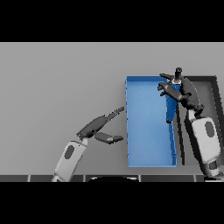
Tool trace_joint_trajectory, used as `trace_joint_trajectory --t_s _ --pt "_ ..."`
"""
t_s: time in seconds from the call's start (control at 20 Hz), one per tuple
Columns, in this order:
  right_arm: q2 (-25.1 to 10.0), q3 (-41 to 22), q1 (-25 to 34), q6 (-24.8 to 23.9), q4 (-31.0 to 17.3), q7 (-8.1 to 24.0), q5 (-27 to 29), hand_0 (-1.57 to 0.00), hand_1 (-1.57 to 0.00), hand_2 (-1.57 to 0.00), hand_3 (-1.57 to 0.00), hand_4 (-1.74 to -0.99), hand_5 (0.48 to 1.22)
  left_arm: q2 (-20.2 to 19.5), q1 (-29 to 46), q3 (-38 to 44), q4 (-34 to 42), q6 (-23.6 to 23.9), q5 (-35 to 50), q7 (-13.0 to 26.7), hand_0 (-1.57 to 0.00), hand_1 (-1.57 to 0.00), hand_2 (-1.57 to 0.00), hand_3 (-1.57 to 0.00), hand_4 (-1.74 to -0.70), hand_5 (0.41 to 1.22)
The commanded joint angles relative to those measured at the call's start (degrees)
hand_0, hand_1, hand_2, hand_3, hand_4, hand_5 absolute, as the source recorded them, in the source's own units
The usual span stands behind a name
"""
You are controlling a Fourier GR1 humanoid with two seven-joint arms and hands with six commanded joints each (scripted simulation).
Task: Pick up the blue pipe and place it into the blue bin.
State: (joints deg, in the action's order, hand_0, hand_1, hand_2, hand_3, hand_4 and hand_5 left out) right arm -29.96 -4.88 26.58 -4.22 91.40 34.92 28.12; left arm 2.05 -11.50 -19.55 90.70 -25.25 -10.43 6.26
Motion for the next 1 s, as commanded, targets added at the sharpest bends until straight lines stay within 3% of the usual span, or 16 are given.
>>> trace_joint_trajectory --t_s 0.0,0.05,0.25,0.3,0.4,0.5,0.6,0.75,0.95 --pt "-0.67 -2.04 -1.39 -2.45 0.12 0.01 0.35 -1.57 -1.57 -1.57 -1.52 -1.741 1.221 -0.01 0.36 -0.42 -0.2 0.18 -0.61 -0.1 0.0 0.0 0.0 0.0 -0.89 0.422" --pt "-1.93 -3.87 -2.06 -4.24 0.34 0.01 0.61 -1.57 -1.57 -1.57 -1.26 -1.741 1.221 -0.32 -0.03 -0.03 -0.8 0.14 -0.69 0.09 0.0 0.0 0.0 0.0 -0.89 0.42" --pt "-6.74 -12.14 -1.47 -11.37 -3.49 -0.53 1.02 -1.57 -1.55 -1.57 -0.85 -1.741 1.221 0.14 0.8 -0.87 -0.18 0.46 -1.12 -0.72 0.0 0.0 0.0 0.0 -0.88 0.421" --pt "-7.09 -13.94 -0.53 -12.55 -4.72 -0.59 1.11 -1.46 -1.34 -1.34 -0.79 -1.678 1.221 -0.07 0.48 -0.74 -0.58 0.58 -1.48 -0.85 0.0 0.0 0.0 0.0 -0.88 0.421" --pt "-9.16 -17.45 1.28 -13.05 -7.19 -0.83 2.66 -0.94 -0.85 -0.86 -0.5 -1.503 1.221 -0.23 0.3 -0.48 -0.76 0.65 -1.45 -0.74 0.0 0.0 0.0 0.0 -0.88 0.422" --pt "-11.76 -21.47 2.94 -11.7 -8.44 -0.88 4.28 -0.6 -0.55 -0.55 -0.32 -1.337 1.221 -0.08 0.27 -0.56 -0.76 0.78 -1.48 -0.8 0.0 0.0 0.0 0.0 -0.88 0.427" --pt "-13.77 -26.06 4.89 -9.15 -8.98 -1.45 4.92 -0.38 -0.35 -0.35 -0.21 -1.219 1.137 0.0 0.47 -0.62 -0.7 0.69 -1.25 -1.28 0.0 0.0 0.0 0.0 -0.88 0.43" --pt "-17.71 -32.23 7.01 -6.13 -11.07 0.03 7.0 -0.2 -0.18 -0.18 -0.1 -1.11 0.979 0.15 0.48 -0.53 0.05 0.6 -0.69 -0.23 0.0 0.0 0.0 0.0 -0.89 0.428" --pt "-20.1 -37.65 8.76 -6.29 -12.17 0.03 10.1 -0.08 -0.07 -0.07 -0.04 -1.063 0.846 0.22 1.09 -1.04 0.72 0.51 -0.73 -0.39 0.0 0.0 0.0 0.0 -0.89 0.427"
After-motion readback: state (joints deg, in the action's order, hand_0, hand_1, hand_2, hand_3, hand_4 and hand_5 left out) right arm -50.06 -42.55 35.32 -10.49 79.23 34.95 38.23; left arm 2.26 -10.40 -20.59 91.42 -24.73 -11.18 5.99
